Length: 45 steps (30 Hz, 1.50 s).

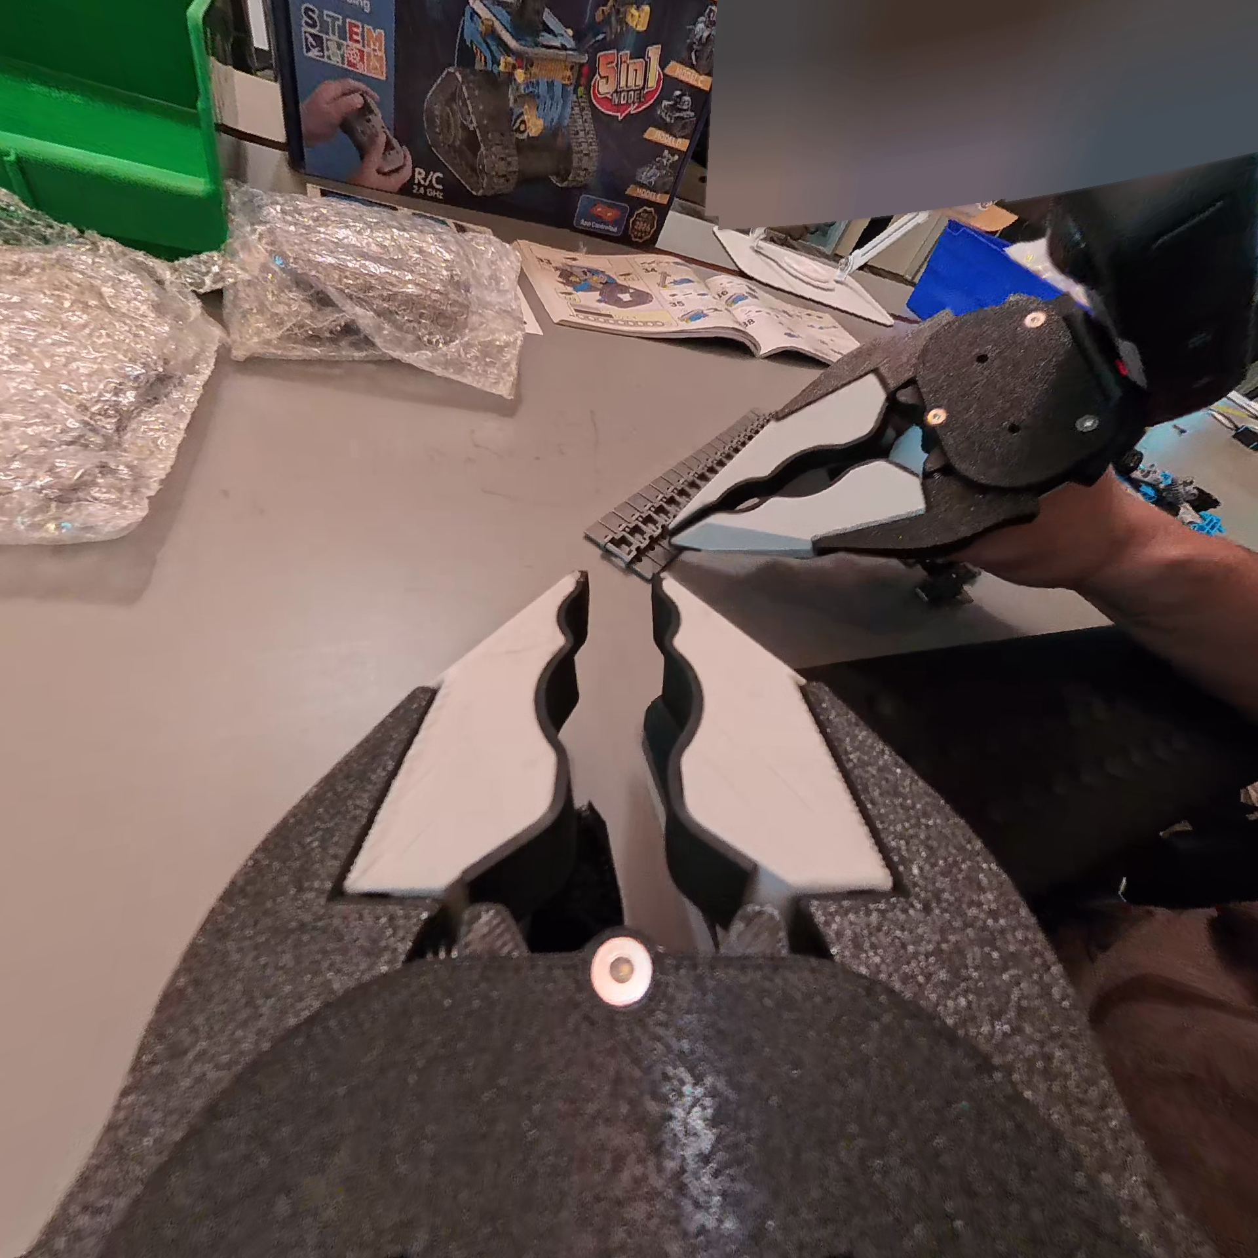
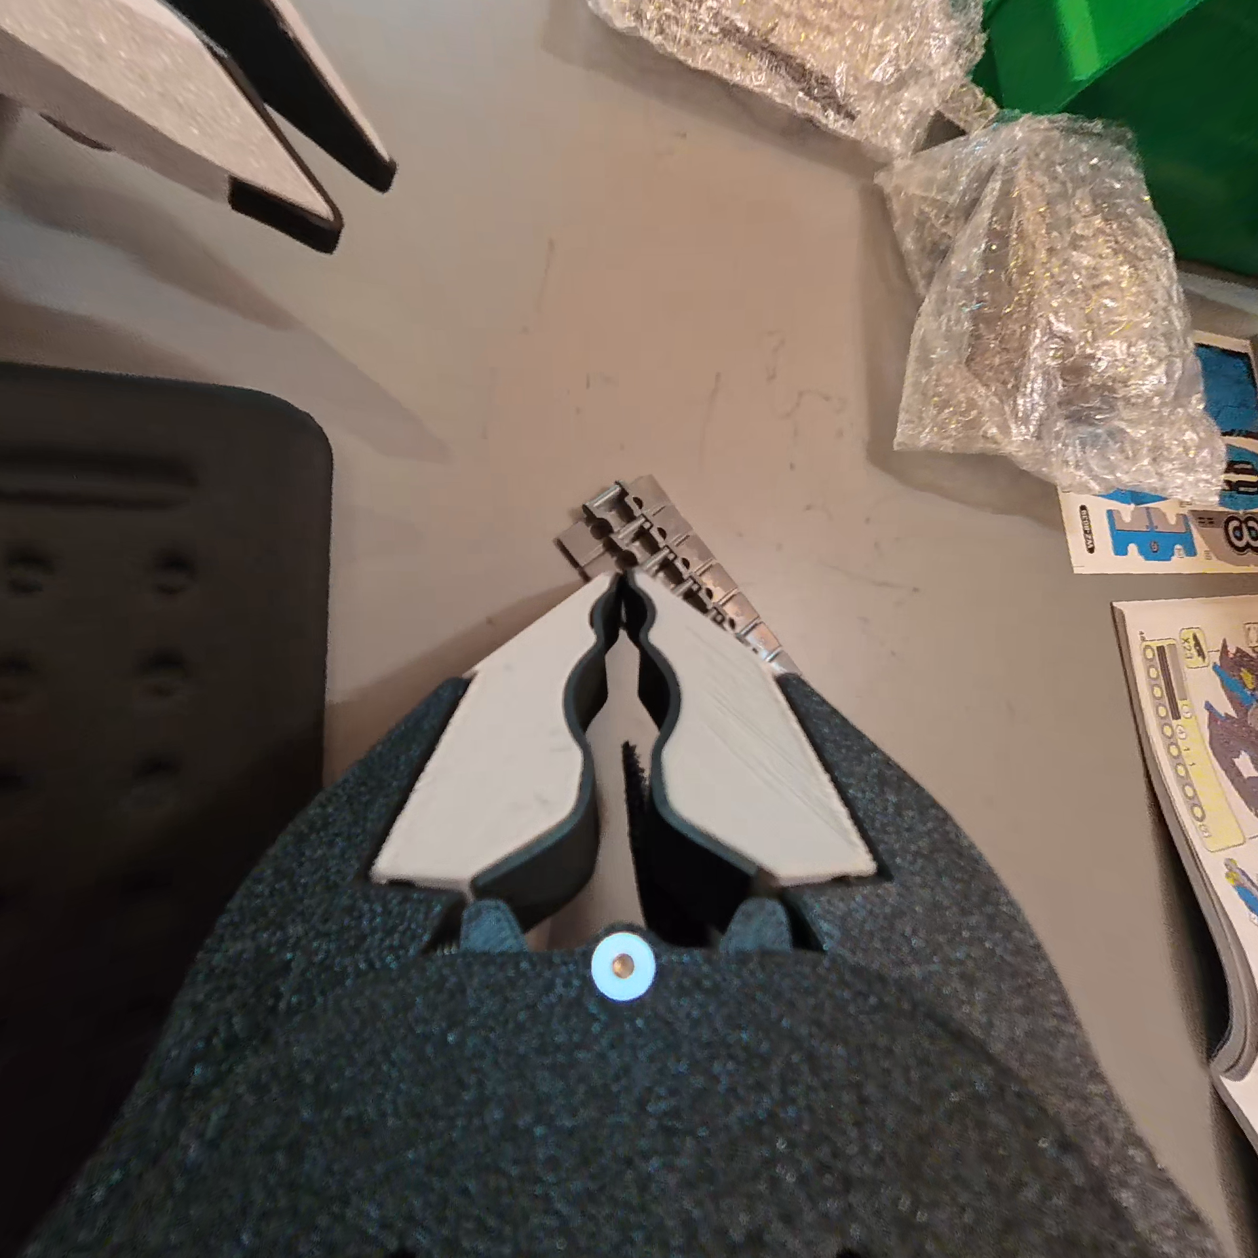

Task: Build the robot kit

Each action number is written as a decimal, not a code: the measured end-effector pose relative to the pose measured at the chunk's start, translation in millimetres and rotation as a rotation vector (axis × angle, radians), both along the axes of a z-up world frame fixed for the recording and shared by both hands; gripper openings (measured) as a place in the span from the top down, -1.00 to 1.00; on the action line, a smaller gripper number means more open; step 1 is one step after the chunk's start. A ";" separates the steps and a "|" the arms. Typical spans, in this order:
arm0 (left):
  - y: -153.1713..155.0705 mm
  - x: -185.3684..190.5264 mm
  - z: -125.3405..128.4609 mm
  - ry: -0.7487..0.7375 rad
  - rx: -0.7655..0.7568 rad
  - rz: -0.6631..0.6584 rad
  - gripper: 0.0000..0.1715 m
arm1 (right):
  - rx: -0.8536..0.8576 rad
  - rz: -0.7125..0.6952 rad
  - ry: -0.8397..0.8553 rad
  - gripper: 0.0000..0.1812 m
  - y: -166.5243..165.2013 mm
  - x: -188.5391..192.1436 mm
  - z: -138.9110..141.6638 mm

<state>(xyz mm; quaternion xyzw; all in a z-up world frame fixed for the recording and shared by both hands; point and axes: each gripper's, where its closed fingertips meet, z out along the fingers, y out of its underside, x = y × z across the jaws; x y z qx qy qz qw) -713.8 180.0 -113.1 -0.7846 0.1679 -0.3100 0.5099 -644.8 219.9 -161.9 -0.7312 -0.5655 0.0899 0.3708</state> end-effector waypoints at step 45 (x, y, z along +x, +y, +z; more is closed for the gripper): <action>-0.4 5.1 -4.9 0.022 -0.012 -0.012 0.79 | -0.008 -0.078 -0.033 1.00 14.9 38.3 1.0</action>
